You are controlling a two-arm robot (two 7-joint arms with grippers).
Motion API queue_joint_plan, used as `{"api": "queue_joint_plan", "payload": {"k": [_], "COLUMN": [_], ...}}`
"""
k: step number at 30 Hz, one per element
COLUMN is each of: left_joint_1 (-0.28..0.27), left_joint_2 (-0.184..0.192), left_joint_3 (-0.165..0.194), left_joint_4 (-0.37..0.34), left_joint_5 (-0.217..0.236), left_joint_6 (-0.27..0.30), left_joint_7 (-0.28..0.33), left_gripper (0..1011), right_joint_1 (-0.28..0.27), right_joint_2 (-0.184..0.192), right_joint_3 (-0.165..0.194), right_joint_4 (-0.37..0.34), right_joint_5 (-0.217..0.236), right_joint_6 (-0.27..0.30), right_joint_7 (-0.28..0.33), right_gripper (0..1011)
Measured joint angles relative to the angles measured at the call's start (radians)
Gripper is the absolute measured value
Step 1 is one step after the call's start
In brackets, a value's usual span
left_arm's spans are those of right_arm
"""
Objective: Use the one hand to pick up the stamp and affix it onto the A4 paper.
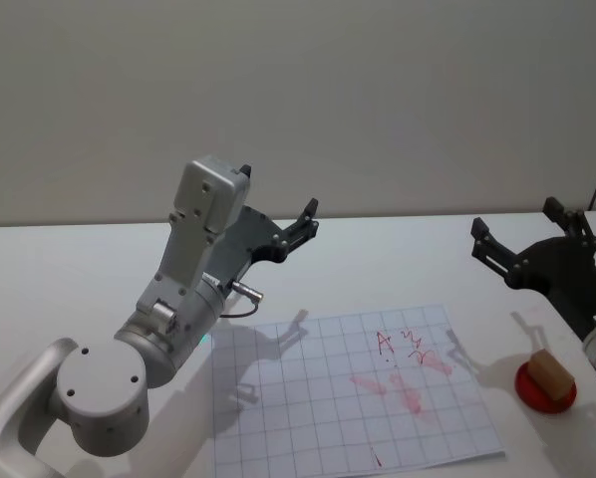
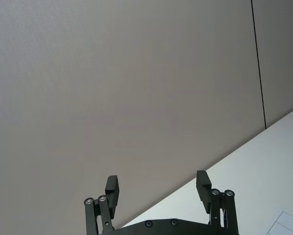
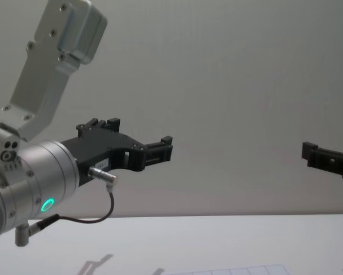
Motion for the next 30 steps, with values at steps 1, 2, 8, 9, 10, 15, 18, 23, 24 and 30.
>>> {"api": "queue_joint_plan", "payload": {"k": [1, 2, 8, 9, 10, 15, 18, 23, 24, 30], "left_joint_1": [0.0, 0.0, 0.0, 0.0, 0.0, 0.0, 0.0, 0.0, 0.0, 0.0], "left_joint_2": [0.0, 0.0, 0.0, 0.0, 0.0, 0.0, 0.0, 0.0, 0.0, 0.0], "left_joint_3": [0.0, 0.0, 0.0, 0.0, 0.0, 0.0, 0.0, 0.0, 0.0, 0.0], "left_joint_4": [0.0, 0.0, 0.0, 0.0, 0.0, 0.0, 0.0, 0.0, 0.0, 0.0], "left_joint_5": [0.0, 0.0, 0.0, 0.0, 0.0, 0.0, 0.0, 0.0, 0.0, 0.0], "left_joint_6": [0.0, 0.0, 0.0, 0.0, 0.0, 0.0, 0.0, 0.0, 0.0, 0.0], "left_joint_7": [0.0, 0.0, 0.0, 0.0, 0.0, 0.0, 0.0, 0.0, 0.0, 0.0], "left_gripper": [1001, 1001, 1001, 1001, 1001, 1001, 1001, 1001, 1001, 1001], "right_joint_1": [0.0, 0.0, 0.0, 0.0, 0.0, -0.001, -0.001, -0.001, -0.001, -0.001], "right_joint_2": [0.0, 0.0, 0.0, 0.0, 0.0, 0.0, 0.0, 0.0, 0.0, 0.0], "right_joint_3": [0.0, 0.0, 0.0, 0.0, 0.0, 0.0, 0.0, 0.0, 0.0, 0.0], "right_joint_4": [0.0, 0.0, 0.0, 0.0, 0.0, 0.0, 0.0, -0.001, -0.001, -0.001], "right_joint_5": [0.0, 0.0, 0.0, 0.0, 0.0, 0.0, 0.0, 0.0, 0.0, -0.001], "right_joint_6": [0.0, 0.0, 0.0, 0.0, 0.0, 0.0, 0.0, 0.0, 0.0, 0.0], "right_joint_7": [0.0, 0.0, 0.0, 0.0, 0.0, 0.0, 0.0, 0.0, 0.0, 0.001], "right_gripper": [1001, 1001, 1001, 1001, 1001, 1001, 1001, 1001, 1001, 1001]}}
